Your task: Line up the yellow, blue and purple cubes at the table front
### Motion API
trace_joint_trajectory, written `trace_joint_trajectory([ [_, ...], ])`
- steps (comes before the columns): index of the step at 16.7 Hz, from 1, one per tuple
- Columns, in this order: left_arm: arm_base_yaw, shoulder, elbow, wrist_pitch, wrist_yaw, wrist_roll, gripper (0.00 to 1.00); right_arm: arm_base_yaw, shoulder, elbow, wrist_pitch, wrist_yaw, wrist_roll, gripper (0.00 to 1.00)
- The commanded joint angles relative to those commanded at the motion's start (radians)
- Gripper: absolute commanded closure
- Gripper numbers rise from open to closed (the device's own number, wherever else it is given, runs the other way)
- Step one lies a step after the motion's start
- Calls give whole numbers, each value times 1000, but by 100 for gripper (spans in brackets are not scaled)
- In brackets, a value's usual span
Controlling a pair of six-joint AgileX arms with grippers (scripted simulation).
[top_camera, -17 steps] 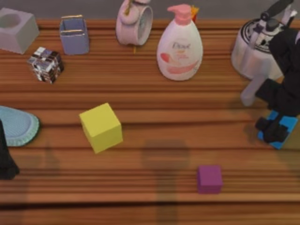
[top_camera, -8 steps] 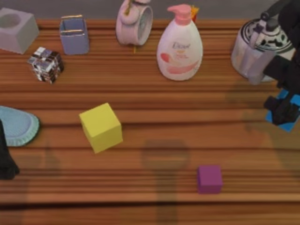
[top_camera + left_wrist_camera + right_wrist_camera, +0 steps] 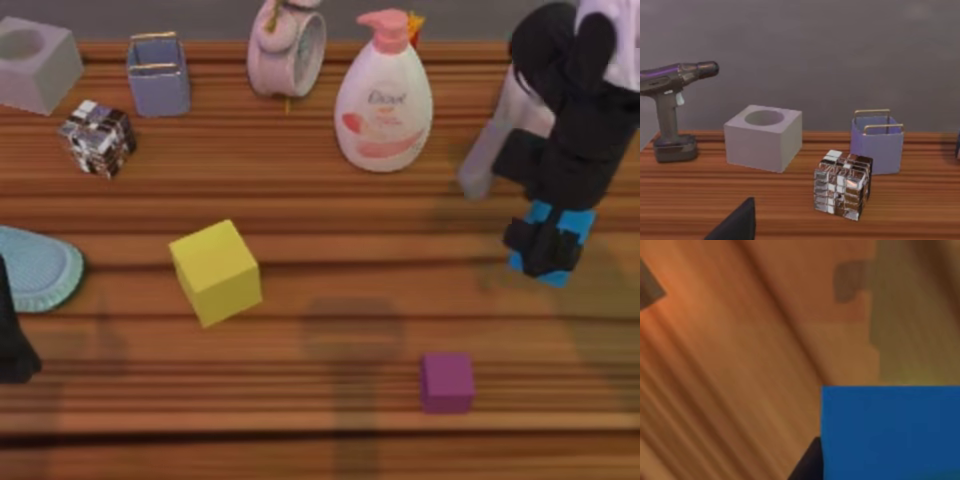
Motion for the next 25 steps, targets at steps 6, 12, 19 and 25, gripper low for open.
trace_joint_trajectory([
  [6, 0, 0, 0, 0, 0, 0, 0, 397, 20, 69, -56, -2, -1, 100],
  [12, 0, 0, 0, 0, 0, 0, 0, 511, 12, 92, -66, -1, 4, 100],
  [19, 0, 0, 0, 0, 0, 0, 0, 509, 44, 7, 48, 0, 7, 100],
  [25, 0, 0, 0, 0, 0, 0, 0, 512, 84, -88, 186, 0, 5, 100],
])
